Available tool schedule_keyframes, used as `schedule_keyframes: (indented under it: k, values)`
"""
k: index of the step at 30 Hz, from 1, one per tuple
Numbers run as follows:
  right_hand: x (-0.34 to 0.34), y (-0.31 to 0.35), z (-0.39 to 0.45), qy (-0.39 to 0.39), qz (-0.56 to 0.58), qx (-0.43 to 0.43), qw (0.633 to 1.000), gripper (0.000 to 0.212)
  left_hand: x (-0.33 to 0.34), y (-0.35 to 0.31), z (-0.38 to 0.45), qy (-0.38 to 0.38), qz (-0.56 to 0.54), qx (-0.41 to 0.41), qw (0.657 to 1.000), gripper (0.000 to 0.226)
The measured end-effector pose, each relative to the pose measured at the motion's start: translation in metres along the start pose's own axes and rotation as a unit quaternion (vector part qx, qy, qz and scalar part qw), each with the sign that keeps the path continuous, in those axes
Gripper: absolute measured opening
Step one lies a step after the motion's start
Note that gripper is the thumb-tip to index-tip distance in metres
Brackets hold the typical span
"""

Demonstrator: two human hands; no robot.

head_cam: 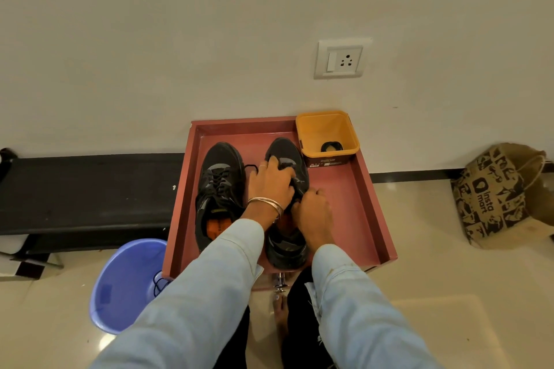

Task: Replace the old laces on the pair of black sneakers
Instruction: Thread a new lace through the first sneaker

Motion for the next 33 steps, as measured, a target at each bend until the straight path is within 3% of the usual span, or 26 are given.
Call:
schedule_keyframes:
  k: [4, 13, 15, 17, 18, 20, 22, 25, 30, 33]
  values:
    - [0.000, 0.000, -0.001, 0.000, 0.000, -0.001, 1.000, 0.031, -0.002, -0.013, 0.000, -0.018, 0.104, 0.033, 0.994, 0.029]
    - [0.001, 0.001, 0.001, -0.002, 0.001, -0.004, 1.000, 0.030, 0.015, -0.015, 0.001, 0.021, 0.120, 0.090, 0.989, 0.035]
    - [0.001, 0.001, 0.001, -0.004, -0.002, -0.003, 1.000, 0.031, 0.014, -0.012, 0.003, 0.017, 0.076, 0.081, 0.994, 0.036]
    - [0.002, 0.000, 0.002, -0.005, -0.008, -0.001, 1.000, 0.034, 0.004, 0.003, 0.002, -0.044, -0.086, 0.016, 0.995, 0.028]
    - [0.002, -0.001, 0.002, -0.006, -0.010, 0.000, 1.000, 0.035, -0.003, 0.017, 0.000, -0.087, -0.199, -0.048, 0.975, 0.022]
    - [0.001, -0.001, 0.001, -0.010, -0.006, 0.003, 1.000, 0.037, 0.002, 0.050, -0.004, -0.127, -0.370, -0.177, 0.903, 0.023]
    - [0.001, 0.000, 0.001, -0.013, -0.003, 0.004, 1.000, 0.037, 0.010, 0.071, -0.011, -0.107, -0.399, -0.249, 0.876, 0.023]
    - [0.000, 0.001, 0.001, -0.010, -0.005, 0.005, 1.000, 0.036, -0.001, 0.078, -0.020, -0.057, -0.351, -0.277, 0.893, 0.012]
    - [0.000, 0.003, 0.002, 0.050, -0.022, -0.003, 0.999, 0.039, -0.045, 0.064, -0.029, 0.022, -0.144, -0.254, 0.956, 0.068]
    - [-0.004, 0.007, 0.004, 0.095, -0.016, -0.039, 0.995, 0.050, -0.070, 0.061, -0.033, -0.019, -0.034, -0.235, 0.971, 0.068]
Point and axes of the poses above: each hand's wrist, its own z-axis towards the middle knuckle, its own x-axis out of the palm, y = z × x, the point moved 6 cm from there along z, towards the middle knuckle, and after that the axes turned 1 degree about -z, right-handed, at the moved point
